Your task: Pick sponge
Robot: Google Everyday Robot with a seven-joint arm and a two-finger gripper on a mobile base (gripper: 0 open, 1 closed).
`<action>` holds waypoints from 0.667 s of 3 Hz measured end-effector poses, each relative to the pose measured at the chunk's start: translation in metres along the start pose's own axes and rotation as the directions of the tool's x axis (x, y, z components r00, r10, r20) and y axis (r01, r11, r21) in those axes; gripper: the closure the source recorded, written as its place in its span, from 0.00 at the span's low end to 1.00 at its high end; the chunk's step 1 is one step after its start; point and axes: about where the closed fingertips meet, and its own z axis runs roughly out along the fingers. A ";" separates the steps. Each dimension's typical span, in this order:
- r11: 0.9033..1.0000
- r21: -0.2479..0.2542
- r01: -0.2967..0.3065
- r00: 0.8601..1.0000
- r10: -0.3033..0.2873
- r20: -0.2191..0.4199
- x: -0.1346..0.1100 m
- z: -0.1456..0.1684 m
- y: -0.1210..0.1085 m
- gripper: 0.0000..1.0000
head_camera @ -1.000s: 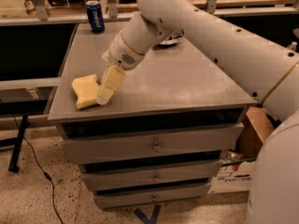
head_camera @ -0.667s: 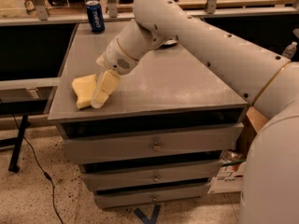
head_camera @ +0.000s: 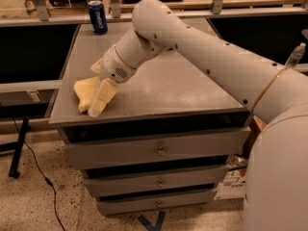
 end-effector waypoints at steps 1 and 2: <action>0.999 -0.014 0.041 0.999 -0.041 0.022 -0.007 0.004 0.002 0.18; 0.998 -0.019 0.052 0.998 -0.051 0.029 -0.007 0.005 0.003 0.41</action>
Offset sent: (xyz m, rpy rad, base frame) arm -0.0034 0.0023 0.0040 0.0398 -0.0288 0.0541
